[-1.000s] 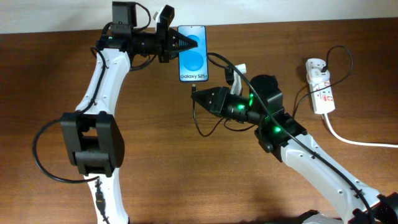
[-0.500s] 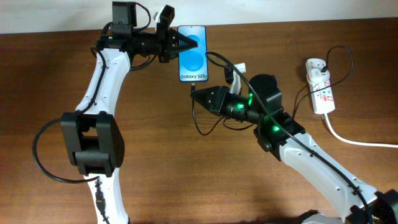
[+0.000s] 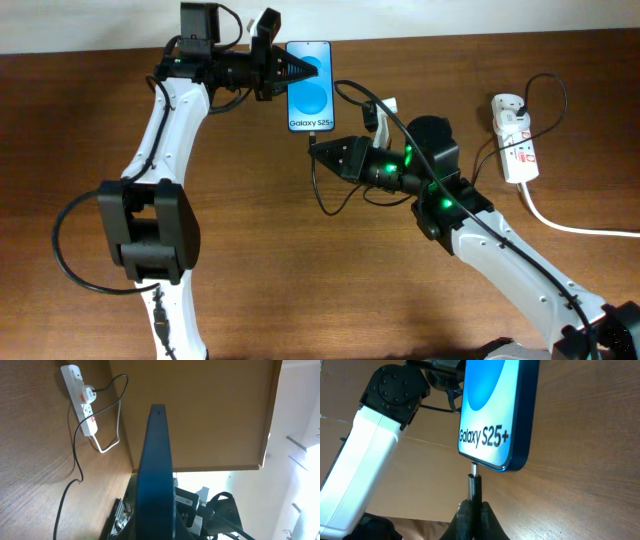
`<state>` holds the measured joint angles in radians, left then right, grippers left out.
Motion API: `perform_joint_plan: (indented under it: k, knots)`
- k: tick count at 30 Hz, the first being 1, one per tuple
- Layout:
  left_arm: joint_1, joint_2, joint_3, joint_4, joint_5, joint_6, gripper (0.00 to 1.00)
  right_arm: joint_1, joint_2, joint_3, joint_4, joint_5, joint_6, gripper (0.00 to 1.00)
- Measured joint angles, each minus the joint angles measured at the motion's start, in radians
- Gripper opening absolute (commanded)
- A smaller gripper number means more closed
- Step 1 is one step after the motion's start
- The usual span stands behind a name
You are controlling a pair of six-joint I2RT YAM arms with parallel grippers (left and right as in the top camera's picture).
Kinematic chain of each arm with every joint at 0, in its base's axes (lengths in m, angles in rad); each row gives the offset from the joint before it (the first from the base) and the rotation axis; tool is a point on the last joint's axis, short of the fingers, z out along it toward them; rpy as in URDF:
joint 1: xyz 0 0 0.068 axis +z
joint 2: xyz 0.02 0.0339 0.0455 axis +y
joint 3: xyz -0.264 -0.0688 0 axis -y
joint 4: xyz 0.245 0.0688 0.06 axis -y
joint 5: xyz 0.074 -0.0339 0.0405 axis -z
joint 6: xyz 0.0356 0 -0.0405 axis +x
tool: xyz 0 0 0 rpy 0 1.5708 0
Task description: Plug charger to phone and switch on socket
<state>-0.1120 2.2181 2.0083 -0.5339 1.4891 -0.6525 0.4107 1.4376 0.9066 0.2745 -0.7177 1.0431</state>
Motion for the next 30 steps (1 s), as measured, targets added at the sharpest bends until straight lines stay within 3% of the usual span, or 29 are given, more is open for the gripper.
perform_joint_plan:
  k: [30]
  knots:
    - [0.000, 0.000, 0.000, 0.001, -0.005, 0.000, 0.00, -0.017, 0.015, 0.000, 0.011, -0.018, 0.000, 0.04]
